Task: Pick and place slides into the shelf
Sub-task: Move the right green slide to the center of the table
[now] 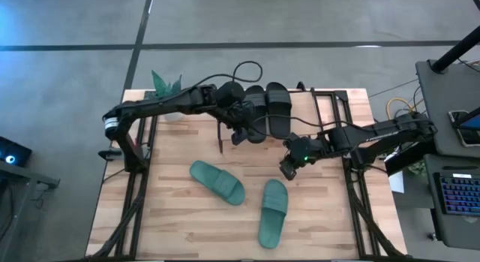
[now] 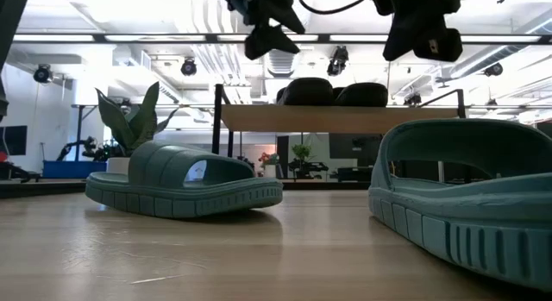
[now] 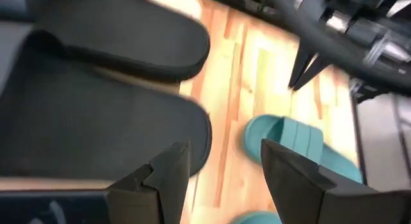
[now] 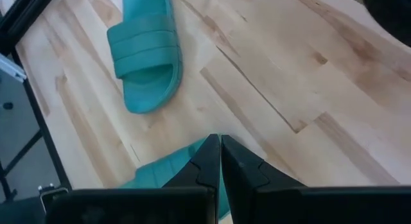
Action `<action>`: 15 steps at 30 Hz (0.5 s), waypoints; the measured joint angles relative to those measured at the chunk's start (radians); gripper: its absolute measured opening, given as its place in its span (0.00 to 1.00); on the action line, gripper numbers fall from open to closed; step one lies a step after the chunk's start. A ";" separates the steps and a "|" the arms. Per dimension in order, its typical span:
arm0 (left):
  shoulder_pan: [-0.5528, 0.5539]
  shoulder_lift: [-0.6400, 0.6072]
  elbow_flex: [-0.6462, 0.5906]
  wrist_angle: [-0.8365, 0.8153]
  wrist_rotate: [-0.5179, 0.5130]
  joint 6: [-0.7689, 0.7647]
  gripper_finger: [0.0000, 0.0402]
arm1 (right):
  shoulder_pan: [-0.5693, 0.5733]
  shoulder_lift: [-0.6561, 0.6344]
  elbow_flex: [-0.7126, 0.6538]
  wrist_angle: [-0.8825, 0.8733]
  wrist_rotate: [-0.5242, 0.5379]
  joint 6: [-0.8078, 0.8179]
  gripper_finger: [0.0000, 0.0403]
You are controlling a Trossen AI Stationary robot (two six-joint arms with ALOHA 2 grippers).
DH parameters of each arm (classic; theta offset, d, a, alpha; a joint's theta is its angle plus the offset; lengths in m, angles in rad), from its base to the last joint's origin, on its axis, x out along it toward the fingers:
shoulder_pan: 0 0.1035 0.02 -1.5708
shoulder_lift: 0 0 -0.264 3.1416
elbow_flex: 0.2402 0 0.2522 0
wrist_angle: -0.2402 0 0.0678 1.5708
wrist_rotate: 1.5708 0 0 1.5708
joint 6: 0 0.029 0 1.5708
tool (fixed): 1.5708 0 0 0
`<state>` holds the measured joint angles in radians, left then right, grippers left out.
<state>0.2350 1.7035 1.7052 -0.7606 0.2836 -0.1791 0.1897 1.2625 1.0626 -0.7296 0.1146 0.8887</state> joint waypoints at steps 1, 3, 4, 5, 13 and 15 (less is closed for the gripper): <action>-0.008 -0.008 -0.004 -0.010 -0.020 -0.004 0.44 | 0.003 0.000 0.000 0.000 0.000 -0.007 0.02; -0.025 -0.029 -0.017 -0.026 -0.060 -0.025 0.44 | 0.009 0.000 -0.002 -0.001 -0.001 -0.017 0.02; -0.034 -0.041 -0.025 -0.035 -0.075 -0.030 0.44 | 0.013 0.000 -0.003 0.000 0.000 -0.020 0.02; -0.043 -0.052 -0.031 -0.041 -0.089 -0.035 0.44 | 0.016 0.000 -0.003 0.000 0.000 -0.025 0.02; -0.117 -0.148 -0.143 -0.024 -0.139 -0.105 0.44 | 0.053 0.000 -0.020 0.006 0.008 -0.012 0.02; -0.133 -0.182 -0.192 -0.017 -0.144 -0.105 0.44 | 0.070 0.000 -0.025 0.011 0.019 0.027 0.02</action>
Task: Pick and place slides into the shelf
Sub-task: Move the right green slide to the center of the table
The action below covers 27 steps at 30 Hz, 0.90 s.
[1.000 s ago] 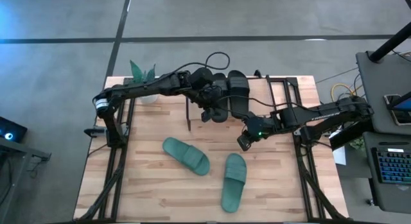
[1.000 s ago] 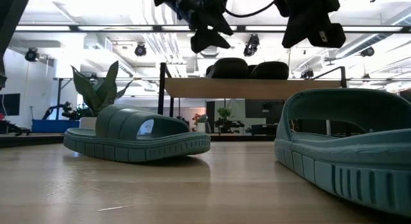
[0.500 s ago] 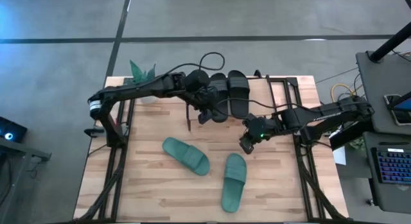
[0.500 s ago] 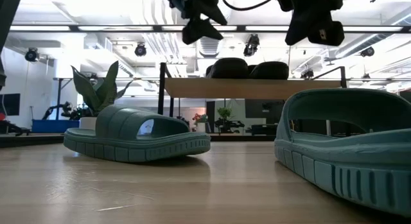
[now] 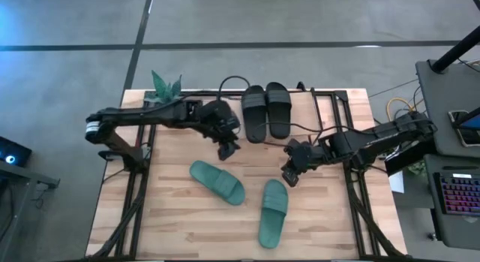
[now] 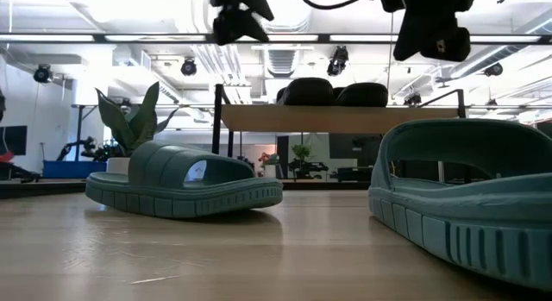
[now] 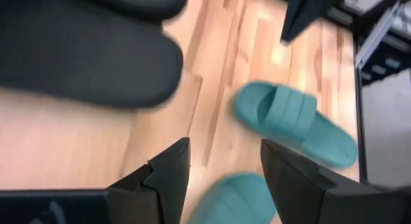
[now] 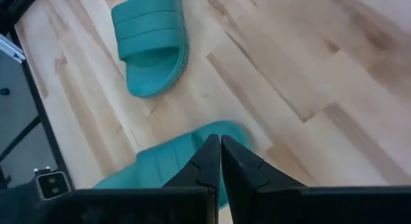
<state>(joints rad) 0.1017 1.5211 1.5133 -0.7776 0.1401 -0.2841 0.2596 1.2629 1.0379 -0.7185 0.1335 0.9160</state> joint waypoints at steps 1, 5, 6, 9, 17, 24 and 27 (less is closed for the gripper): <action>-0.008 -0.018 -0.028 0.006 0.000 -0.001 0.44 | 0.010 0.000 -0.003 0.003 0.002 0.020 0.02; -0.035 -0.105 -0.156 0.072 0.000 -0.016 0.44 | 0.046 0.000 -0.024 0.035 0.026 0.103 0.02; -0.039 -0.128 -0.191 0.095 0.000 -0.026 0.44 | 0.052 0.000 -0.032 0.055 0.027 0.127 0.02; -0.046 -0.207 -0.306 0.145 -0.001 -0.065 0.44 | 0.073 0.001 -0.051 0.088 0.034 0.218 0.02; -0.086 -0.439 -0.596 0.273 -0.004 -0.226 0.44 | 0.150 0.030 -0.063 0.124 0.053 0.442 0.02; -0.121 -0.575 -0.804 0.447 -0.008 -0.320 0.44 | 0.242 0.141 -0.063 0.164 0.052 0.720 0.02; -0.130 -0.604 -0.856 0.489 -0.008 -0.340 0.44 | 0.287 0.204 -0.043 0.174 0.052 0.817 0.06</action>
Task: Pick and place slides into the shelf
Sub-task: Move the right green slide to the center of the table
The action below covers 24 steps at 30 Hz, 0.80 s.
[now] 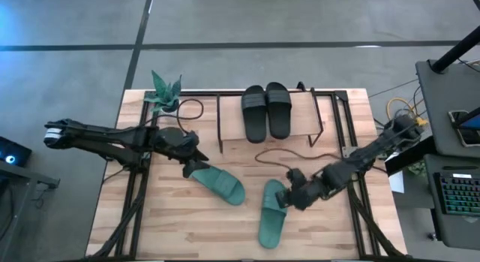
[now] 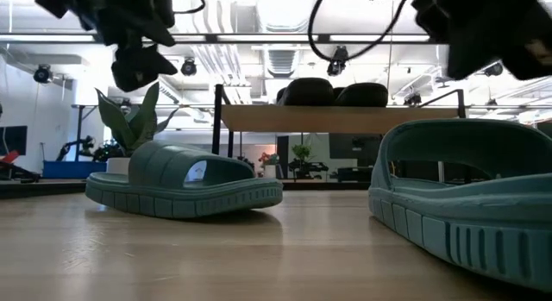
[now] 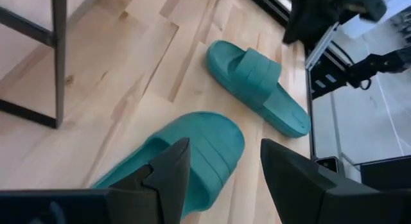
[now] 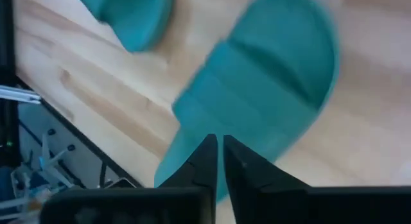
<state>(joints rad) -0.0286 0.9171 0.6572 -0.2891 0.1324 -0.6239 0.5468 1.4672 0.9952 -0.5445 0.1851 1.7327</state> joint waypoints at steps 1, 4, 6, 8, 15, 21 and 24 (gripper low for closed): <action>-0.002 -0.008 -0.013 0.010 0.000 0.000 0.44 | 0.014 0.023 0.016 0.006 0.000 0.029 0.08; -0.001 -0.017 -0.034 0.011 0.000 0.000 0.44 | 0.053 0.081 0.064 0.001 0.000 0.088 0.16; -0.001 -0.019 -0.039 0.010 0.001 0.001 0.44 | 0.073 0.127 0.108 0.003 0.000 0.100 0.23; -0.001 -0.014 -0.038 0.017 0.001 0.009 0.44 | 0.090 0.175 0.160 -0.014 0.000 0.060 0.29; -0.001 0.012 -0.039 0.018 0.020 0.036 0.44 | 0.135 0.386 0.448 -0.341 0.036 -0.237 0.40; -0.001 0.022 -0.042 0.020 0.041 0.037 0.44 | 0.166 0.542 0.710 -0.776 0.144 -0.349 0.40; -0.001 0.023 -0.042 0.019 0.041 0.038 0.44 | 0.174 0.597 0.790 -0.875 0.188 -0.406 0.40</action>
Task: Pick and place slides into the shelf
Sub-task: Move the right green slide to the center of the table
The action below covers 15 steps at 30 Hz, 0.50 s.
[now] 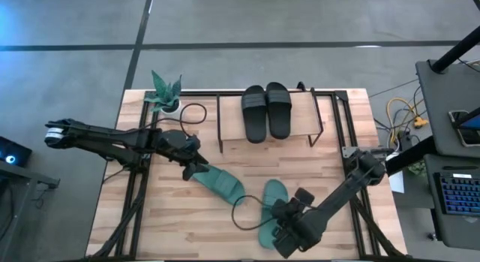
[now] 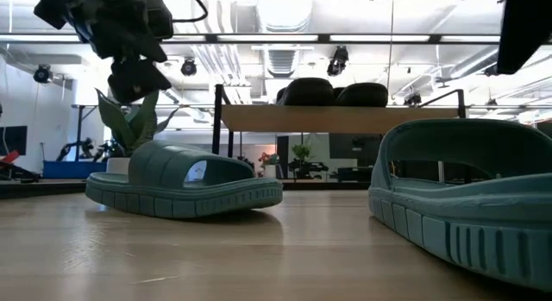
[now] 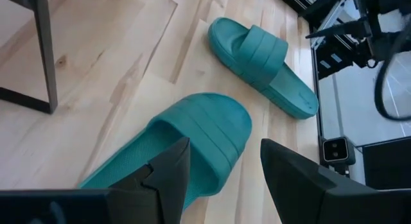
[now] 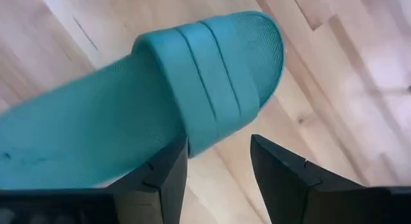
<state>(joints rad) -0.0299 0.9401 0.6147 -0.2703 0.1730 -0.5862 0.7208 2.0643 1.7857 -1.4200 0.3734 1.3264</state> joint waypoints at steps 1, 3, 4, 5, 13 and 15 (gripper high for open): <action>0.000 0.000 0.000 0.000 0.000 0.002 0.44 | 0.000 0.015 0.016 -0.007 0.001 -0.030 0.40; 0.000 0.000 0.000 0.000 0.000 0.017 0.44 | 0.001 0.042 0.038 -0.002 -0.012 -0.096 0.40; 0.000 0.000 0.000 0.000 0.000 0.020 0.44 | 0.001 0.058 0.051 -0.002 -0.016 -0.121 0.40; 0.000 0.000 0.000 0.000 0.000 0.021 0.44 | 0.001 0.074 0.063 -0.004 -0.028 -0.141 0.40; 0.000 0.000 0.000 0.001 -0.001 0.026 0.44 | 0.001 0.139 0.168 -0.054 -0.027 -0.154 0.40; 0.000 0.000 -0.001 0.001 -0.001 0.026 0.44 | 0.001 0.140 0.182 -0.073 -0.014 -0.156 0.40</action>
<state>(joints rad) -0.0299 0.9401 0.6141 -0.2696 0.1719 -0.5598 0.7219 2.2047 1.9674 -1.4929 0.3596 1.1706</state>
